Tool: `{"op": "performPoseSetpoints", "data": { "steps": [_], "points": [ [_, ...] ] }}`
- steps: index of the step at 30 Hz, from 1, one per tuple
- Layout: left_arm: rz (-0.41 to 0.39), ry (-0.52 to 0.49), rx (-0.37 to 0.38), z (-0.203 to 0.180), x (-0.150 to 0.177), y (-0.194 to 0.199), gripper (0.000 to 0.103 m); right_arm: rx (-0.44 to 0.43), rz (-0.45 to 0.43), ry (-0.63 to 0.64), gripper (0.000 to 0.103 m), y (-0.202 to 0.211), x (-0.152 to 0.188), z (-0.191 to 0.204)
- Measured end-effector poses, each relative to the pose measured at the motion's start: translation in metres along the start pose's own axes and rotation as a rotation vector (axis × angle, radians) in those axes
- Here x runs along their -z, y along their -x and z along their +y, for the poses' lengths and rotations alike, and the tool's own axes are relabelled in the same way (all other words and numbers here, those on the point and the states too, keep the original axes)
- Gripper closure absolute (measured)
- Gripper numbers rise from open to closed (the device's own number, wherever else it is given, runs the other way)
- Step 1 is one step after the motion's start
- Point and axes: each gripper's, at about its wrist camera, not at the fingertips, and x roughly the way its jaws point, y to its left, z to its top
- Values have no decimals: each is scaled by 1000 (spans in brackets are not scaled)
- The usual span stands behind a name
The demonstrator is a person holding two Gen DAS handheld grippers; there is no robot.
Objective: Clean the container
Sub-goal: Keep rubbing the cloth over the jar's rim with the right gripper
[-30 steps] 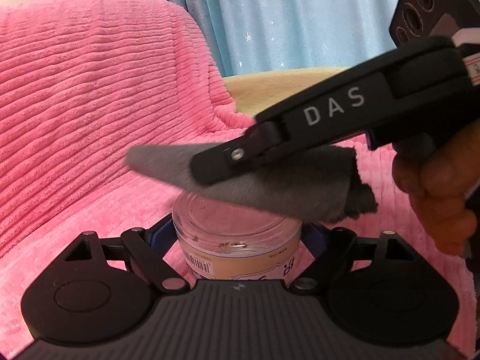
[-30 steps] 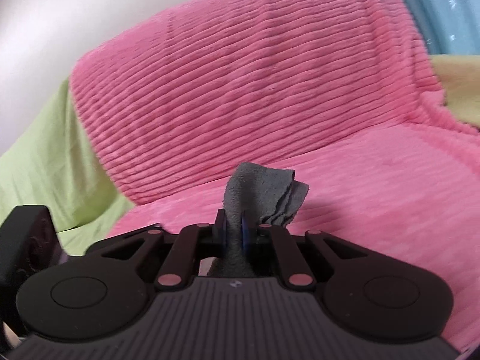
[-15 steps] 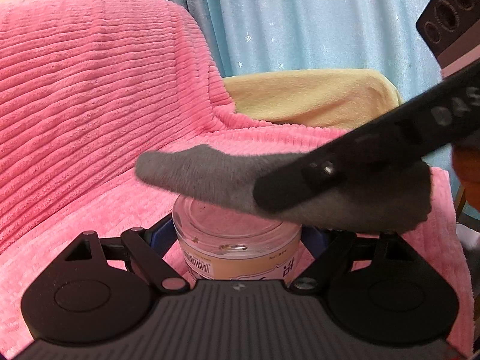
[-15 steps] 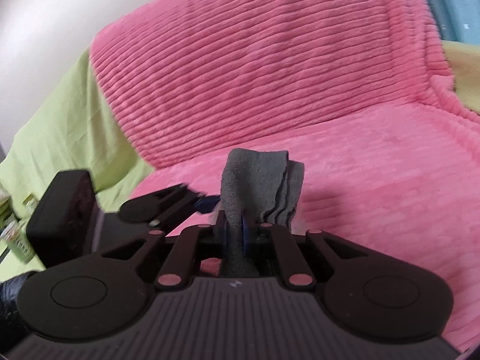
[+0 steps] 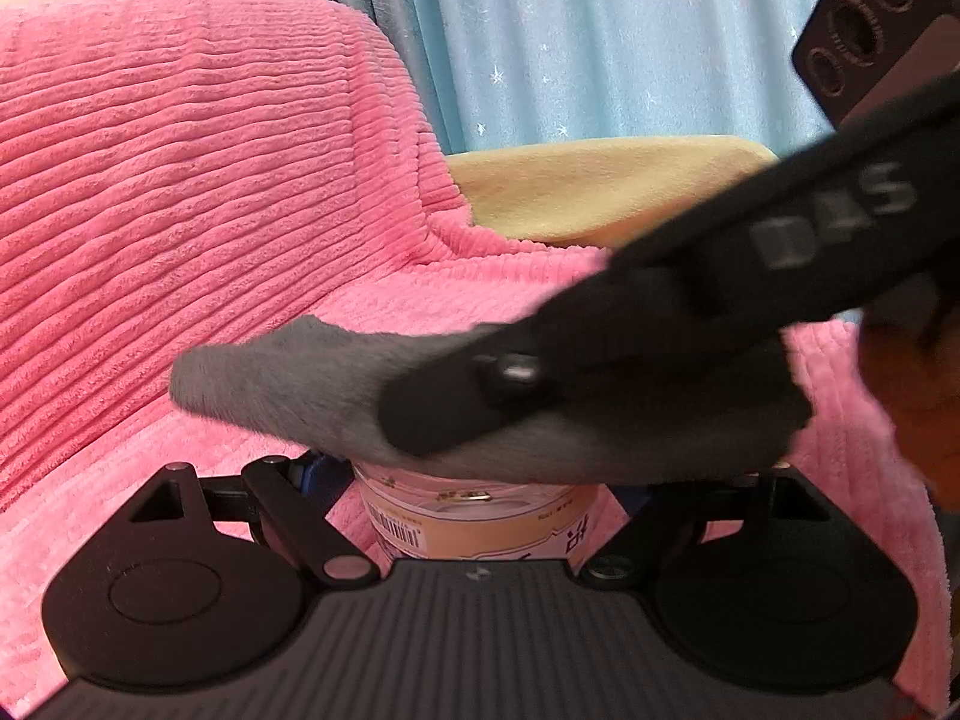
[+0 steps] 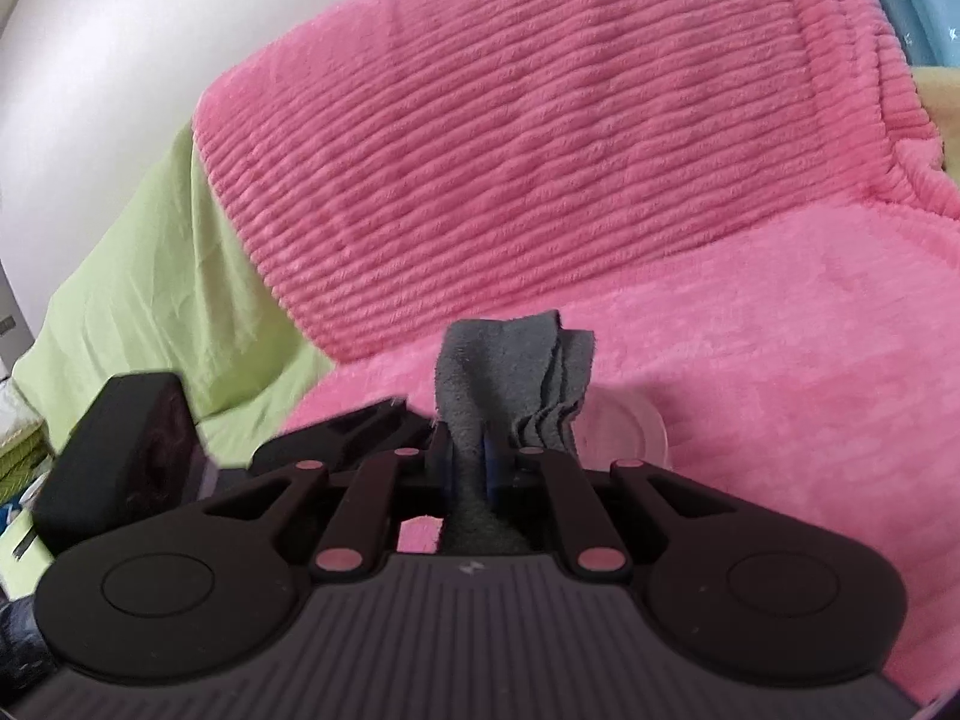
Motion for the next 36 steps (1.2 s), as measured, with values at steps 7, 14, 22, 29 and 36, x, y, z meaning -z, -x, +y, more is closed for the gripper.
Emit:
{"op": "performPoseSetpoints", "data": {
  "steps": [7,14,22,29,36],
  "points": [
    [-4,21,10,6,-1,-3,18,149,-42,135,97,-16,-10,7],
    [-5,22,15,7,-3,-6,18,205,-46,108,97,7,-8,-8],
    [-7,10,16,3,0,-1,18,100,35,62,96,33,2,3],
    [-7,-10,9,0,1,1,18,35,27,34,95,21,4,11],
    [-9,-10,5,0,2,1,18,58,-52,10,97,0,-2,-4]
  ]
}}
